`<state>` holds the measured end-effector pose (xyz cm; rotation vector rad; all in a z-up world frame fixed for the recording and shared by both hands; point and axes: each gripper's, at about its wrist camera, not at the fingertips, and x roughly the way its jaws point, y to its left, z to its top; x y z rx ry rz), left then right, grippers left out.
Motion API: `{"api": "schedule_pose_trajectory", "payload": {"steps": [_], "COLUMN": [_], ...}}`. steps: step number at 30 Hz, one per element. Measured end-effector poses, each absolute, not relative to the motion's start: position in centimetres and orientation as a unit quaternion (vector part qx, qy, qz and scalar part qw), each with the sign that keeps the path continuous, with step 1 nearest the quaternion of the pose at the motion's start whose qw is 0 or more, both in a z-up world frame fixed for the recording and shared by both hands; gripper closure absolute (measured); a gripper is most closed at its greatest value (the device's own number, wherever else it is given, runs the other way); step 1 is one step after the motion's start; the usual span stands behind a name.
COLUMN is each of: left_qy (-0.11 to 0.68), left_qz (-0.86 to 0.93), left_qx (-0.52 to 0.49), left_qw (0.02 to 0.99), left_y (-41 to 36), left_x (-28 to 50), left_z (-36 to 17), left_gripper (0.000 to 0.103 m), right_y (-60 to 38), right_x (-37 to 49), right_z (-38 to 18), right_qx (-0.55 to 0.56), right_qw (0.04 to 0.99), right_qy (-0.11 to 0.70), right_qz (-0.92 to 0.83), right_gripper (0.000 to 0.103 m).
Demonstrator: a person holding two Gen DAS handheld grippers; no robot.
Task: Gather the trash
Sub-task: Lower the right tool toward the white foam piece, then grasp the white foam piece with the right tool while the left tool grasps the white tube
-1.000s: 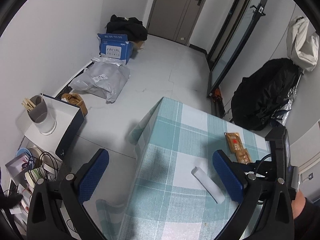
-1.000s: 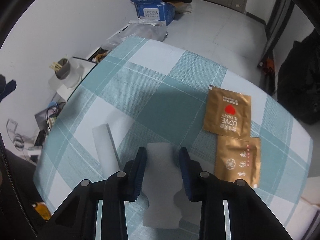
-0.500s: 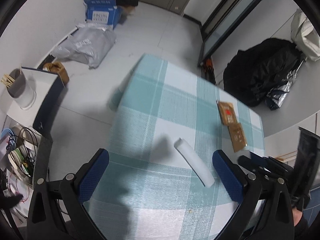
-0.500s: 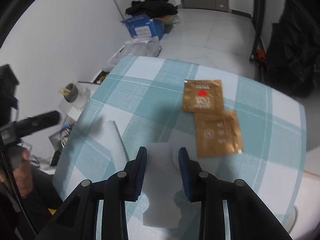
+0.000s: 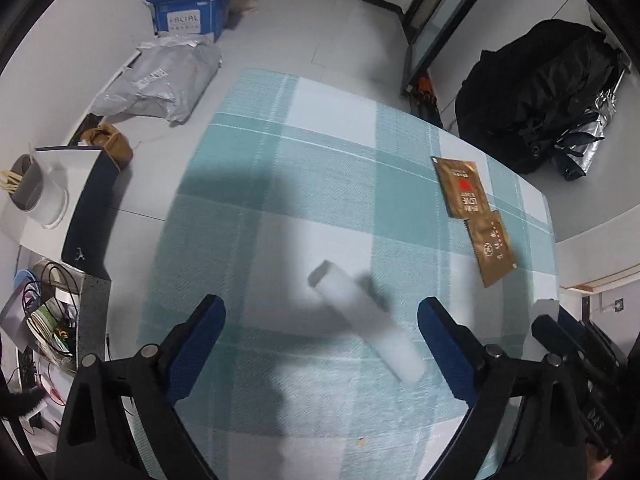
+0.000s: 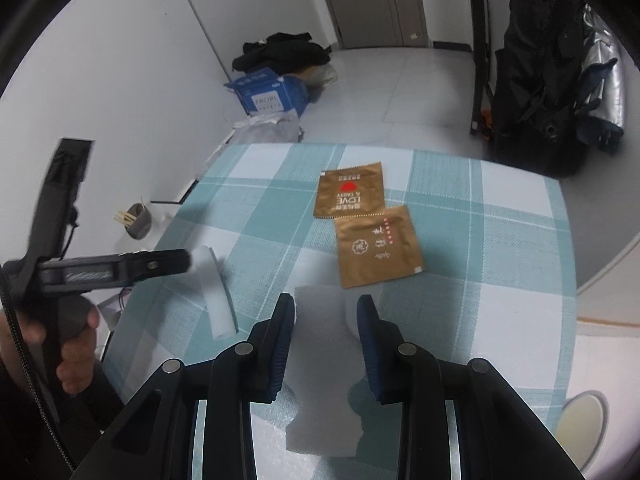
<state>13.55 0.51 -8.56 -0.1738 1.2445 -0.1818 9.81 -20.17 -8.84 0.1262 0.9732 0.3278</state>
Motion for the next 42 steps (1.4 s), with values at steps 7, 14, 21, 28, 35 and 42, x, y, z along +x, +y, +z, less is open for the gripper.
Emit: {"api": "schedule_pose_trajectory", "payload": {"steps": [7,14,21,28,35,42], "left_qy": [0.603,0.599,0.573,0.570,0.546,0.511], "left_qz": [-0.074,-0.037,-0.014,-0.026,-0.072,-0.130], "left_qx": [-0.085,-0.032,-0.001,-0.003,0.001,0.005], "left_qw": [0.790,0.800,0.819,0.821,0.834,0.850], "left_y": [-1.2,-3.0,-3.4,-3.9,-4.8,-3.9], "left_x": [14.4,14.2,14.2,14.3,13.6,12.4], "left_z": [-9.4,-9.8,-9.3,-9.4,-8.3,-6.9], "left_gripper": [0.039,0.062,0.096,0.100,0.100,0.100], "right_y": [-21.3,-22.2,-23.3,-24.2,-24.1,-24.5], "right_x": [8.7,7.7,7.1,6.7,6.3,6.5], "right_z": [-8.5,-8.6,-8.5,-8.3,-8.1,-7.7], "right_qx": [0.067,0.077,0.088,0.096,0.098,0.112], "right_qw": [0.874,0.875,0.876,0.879,0.880,0.881], "right_qy": [0.453,0.449,0.446,0.440,0.437,0.432], "right_qz": [0.160,0.162,0.161,0.157,0.159,0.159], "right_gripper": [0.072,0.072,0.072,0.072,0.072,0.072]}}
